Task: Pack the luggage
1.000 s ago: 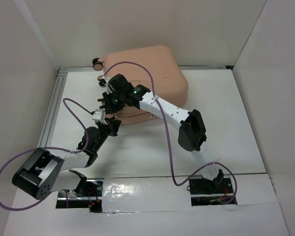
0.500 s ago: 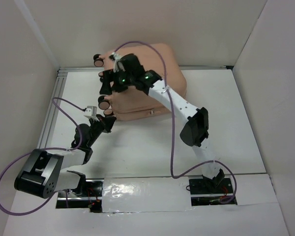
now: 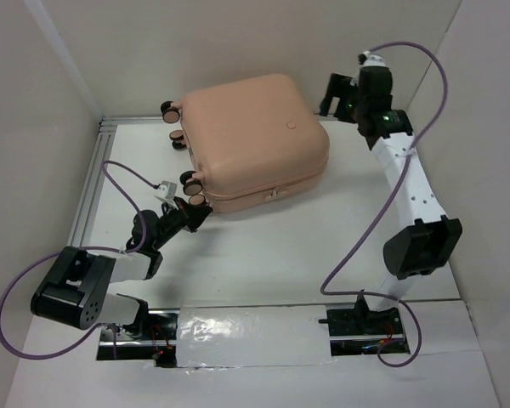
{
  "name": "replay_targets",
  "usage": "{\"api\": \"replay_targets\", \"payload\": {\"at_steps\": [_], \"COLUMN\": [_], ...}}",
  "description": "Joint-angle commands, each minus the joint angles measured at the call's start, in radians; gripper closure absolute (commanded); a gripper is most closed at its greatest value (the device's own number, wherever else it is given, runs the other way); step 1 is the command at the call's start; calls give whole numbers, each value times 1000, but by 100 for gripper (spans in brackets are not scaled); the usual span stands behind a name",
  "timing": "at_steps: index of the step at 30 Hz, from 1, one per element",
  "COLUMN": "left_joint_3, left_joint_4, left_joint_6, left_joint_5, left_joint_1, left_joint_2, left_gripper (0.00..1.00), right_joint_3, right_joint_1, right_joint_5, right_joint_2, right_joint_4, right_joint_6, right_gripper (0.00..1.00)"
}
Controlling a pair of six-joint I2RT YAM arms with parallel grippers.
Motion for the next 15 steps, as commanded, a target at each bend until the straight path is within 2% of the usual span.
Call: {"api": "replay_targets", "payload": {"at_steps": [1, 3, 7, 11, 15], "left_joint_3": [71, 81, 101, 110, 110], "left_joint_4": [286, 248, 193, 170, 170], "left_joint_6": [-1, 34, 89, 90, 90], "left_joint_5": [80, 80, 95, 106, 60], "left_joint_1": [-26, -36, -47, -65, -75], "left_joint_2": [-4, -15, -26, -26, -26], "left_gripper": [100, 100, 100, 100, 100], "right_joint_3": [-159, -278, -395, -405, -394], "right_joint_1": [-116, -171, -182, -182, -159], "right_joint_5": [-8, -79, -88, -88, -139], "right_joint_2": [-28, -40, -27, 67, 104], "right_joint_4": [62, 131, 209, 232, 286], "right_joint_6": [1, 36, 55, 55, 20], "right_gripper": [7, 8, 9, 12, 18]}}
